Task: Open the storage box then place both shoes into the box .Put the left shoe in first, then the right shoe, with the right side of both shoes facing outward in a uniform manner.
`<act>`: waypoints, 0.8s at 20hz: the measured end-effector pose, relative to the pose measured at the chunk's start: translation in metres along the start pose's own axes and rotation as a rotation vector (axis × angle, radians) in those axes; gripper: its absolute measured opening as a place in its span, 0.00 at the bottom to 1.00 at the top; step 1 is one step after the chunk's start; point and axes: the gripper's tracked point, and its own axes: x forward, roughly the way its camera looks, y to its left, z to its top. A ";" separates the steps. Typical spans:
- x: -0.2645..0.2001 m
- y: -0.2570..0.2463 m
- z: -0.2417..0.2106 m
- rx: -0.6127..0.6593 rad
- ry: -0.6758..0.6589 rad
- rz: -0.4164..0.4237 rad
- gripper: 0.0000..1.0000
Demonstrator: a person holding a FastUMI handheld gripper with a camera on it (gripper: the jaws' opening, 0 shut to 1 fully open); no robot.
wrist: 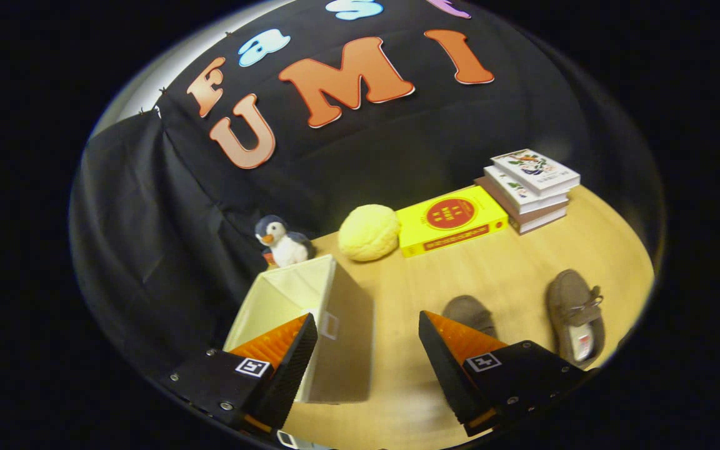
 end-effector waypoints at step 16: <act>0.031 -0.108 -0.092 -0.257 0.113 -0.175 0.65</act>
